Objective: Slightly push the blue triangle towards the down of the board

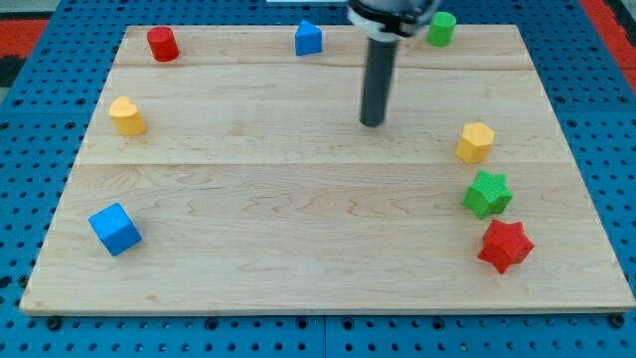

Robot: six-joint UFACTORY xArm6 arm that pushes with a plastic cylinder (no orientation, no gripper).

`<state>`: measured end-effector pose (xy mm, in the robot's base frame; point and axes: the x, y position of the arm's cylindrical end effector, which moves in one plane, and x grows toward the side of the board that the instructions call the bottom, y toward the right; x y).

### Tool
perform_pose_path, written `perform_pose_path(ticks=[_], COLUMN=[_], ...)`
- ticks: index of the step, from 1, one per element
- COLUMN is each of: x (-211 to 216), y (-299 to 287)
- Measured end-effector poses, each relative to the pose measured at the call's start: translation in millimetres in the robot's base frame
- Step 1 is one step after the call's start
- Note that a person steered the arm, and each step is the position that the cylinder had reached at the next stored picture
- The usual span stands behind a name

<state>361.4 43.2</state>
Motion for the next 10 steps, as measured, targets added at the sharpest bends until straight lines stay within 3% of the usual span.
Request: perform_pose_path(ticks=[2,4,5,7,8,9,10], x=[-68,-142,-155,-127,-151,-168,-150], y=[-111,-132,-118,-21,-42,-23,-15])
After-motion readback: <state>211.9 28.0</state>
